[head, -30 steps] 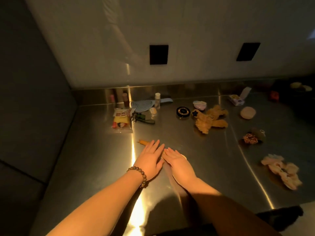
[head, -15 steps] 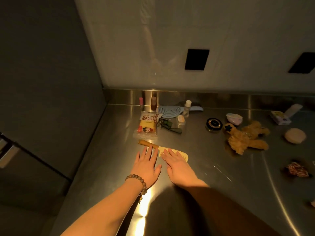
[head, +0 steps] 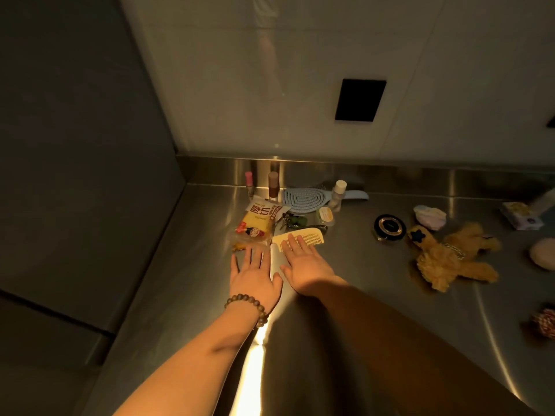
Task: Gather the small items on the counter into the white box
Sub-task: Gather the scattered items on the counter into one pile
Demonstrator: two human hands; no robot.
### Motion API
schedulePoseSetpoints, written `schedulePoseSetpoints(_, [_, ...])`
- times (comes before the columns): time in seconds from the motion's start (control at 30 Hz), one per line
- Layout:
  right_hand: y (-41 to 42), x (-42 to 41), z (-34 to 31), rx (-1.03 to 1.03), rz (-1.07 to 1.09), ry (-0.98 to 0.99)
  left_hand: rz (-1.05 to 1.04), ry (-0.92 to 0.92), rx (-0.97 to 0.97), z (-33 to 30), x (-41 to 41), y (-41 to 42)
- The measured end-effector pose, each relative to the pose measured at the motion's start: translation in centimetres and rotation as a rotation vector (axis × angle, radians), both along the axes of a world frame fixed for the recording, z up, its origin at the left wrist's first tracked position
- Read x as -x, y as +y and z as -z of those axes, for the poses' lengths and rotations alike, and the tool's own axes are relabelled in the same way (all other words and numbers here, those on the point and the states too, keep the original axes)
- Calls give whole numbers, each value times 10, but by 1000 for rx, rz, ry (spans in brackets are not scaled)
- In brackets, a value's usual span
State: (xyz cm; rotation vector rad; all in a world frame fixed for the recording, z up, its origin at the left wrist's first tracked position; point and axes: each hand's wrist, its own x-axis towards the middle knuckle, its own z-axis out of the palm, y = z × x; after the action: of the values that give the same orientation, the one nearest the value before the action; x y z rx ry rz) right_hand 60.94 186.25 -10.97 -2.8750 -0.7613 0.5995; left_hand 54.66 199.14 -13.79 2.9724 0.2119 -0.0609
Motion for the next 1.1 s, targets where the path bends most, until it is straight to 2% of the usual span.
schedulePoseSetpoints(0.17, [-6,-12,-10,-4,-59,35,-32,8,56,-11,-4,-7])
schedulePoseSetpoints(0.27, [-23,-5,-13,-136,-24,10,-29,-46,108,-20,4,-18])
schedulePoseSetpoints(0.37, [-51,7,-16,-295,42,-61,76,-96,187,-28,9,-43])
schedulePoseSetpoints(0.53, [-141,9,-30,-386,162,-228,216,-101,249,-34,-11,-109])
schedulePoseSetpoints(0.63, [-213,-5,-36,-357,331,-426,277,-82,251,-34,-30,-160])
schedulePoseSetpoints(0.7, [-257,-19,-37,-285,433,-474,324,-61,254,-35,-42,-194])
schedulePoseSetpoints(0.77, [-290,-34,-35,-160,457,-413,363,-30,265,-35,-51,-223])
schedulePoseSetpoints(0.83, [-309,-46,-28,-67,337,-335,380,-9,268,-34,-57,-243])
schedulePoseSetpoints(0.9, [-316,-53,-22,-59,221,-256,379,-8,273,-33,-62,-256])
schedulePoseSetpoints(1.1, [-295,-53,-28,-53,209,-157,299,-60,293,-35,-70,-257])
